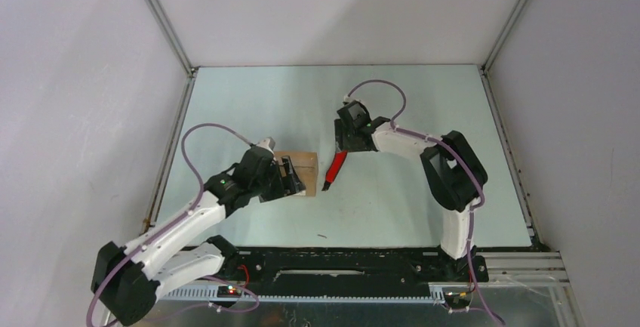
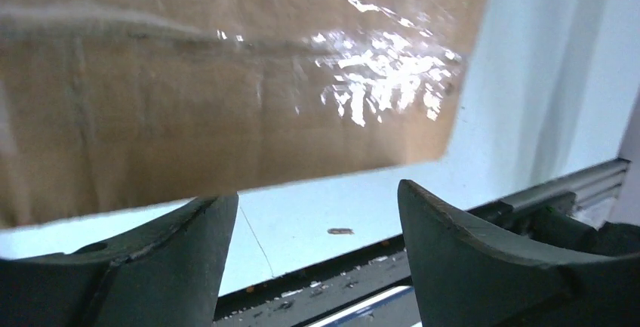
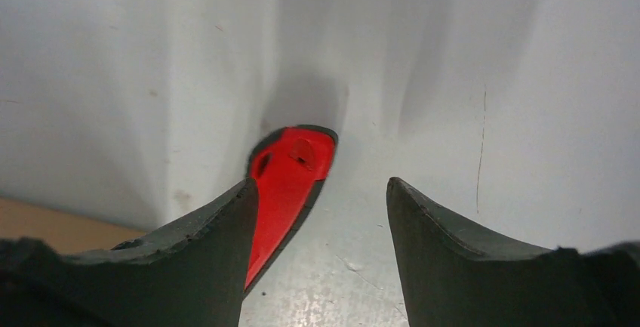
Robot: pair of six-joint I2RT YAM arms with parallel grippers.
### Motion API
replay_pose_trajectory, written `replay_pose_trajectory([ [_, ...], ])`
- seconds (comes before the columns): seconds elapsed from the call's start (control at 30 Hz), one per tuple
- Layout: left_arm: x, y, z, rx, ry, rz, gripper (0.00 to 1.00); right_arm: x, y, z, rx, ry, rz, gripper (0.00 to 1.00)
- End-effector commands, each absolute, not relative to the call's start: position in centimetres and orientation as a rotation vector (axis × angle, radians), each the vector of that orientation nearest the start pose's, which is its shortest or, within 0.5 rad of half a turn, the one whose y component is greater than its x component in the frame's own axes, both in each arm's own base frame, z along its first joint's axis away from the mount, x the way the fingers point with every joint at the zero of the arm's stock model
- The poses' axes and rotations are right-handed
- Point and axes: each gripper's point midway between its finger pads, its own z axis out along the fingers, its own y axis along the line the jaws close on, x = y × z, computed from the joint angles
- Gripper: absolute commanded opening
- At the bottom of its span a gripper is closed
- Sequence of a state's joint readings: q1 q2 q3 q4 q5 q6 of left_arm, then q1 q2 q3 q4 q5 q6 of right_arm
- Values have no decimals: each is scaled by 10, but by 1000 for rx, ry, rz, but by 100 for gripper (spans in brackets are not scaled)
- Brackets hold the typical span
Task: Unpack the express box
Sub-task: Pick up the knife at the center of the board.
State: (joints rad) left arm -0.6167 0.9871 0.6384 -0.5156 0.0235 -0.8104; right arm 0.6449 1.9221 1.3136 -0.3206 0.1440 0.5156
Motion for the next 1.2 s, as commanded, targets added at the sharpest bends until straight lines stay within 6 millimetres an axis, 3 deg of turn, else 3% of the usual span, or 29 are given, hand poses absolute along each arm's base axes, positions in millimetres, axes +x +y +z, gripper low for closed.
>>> replay_pose_trajectory([
  [0.0,188,-185,131,-147,2477,-742,82,375,286,44,-93,2506,165,66],
  [0.23,180,-189,147,-127,2438,-824,83,366,293,12,-111,2576,6,63],
  [0.4,178,-193,162,-106,2411,-868,83,362,305,25,-104,2550,71,64],
  [0.5,178,-196,170,-102,2395,-901,83,361,305,18,-138,2571,27,60],
  [0.57,177,-196,176,-100,2383,-910,83,357,301,6,-155,2605,19,47],
  [0.67,177,-200,191,-84,2361,-944,83,356,291,4,-118,2623,102,10],
  [0.7,178,-202,197,-73,2349,-960,83,358,291,13,-106,2602,149,0],
  [0.83,187,-209,219,12,2312,-948,83,363,305,77,-103,2476,440,0],
  [0.87,190,-210,223,46,2312,-935,83,363,309,108,-94,2409,533,0],
  [1.0,199,-222,240,176,2282,-926,83,351,316,199,-62,2187,851,0],
  [1.17,197,-255,264,321,2219,-1115,83,320,316,302,-105,1803,1292,0],
])
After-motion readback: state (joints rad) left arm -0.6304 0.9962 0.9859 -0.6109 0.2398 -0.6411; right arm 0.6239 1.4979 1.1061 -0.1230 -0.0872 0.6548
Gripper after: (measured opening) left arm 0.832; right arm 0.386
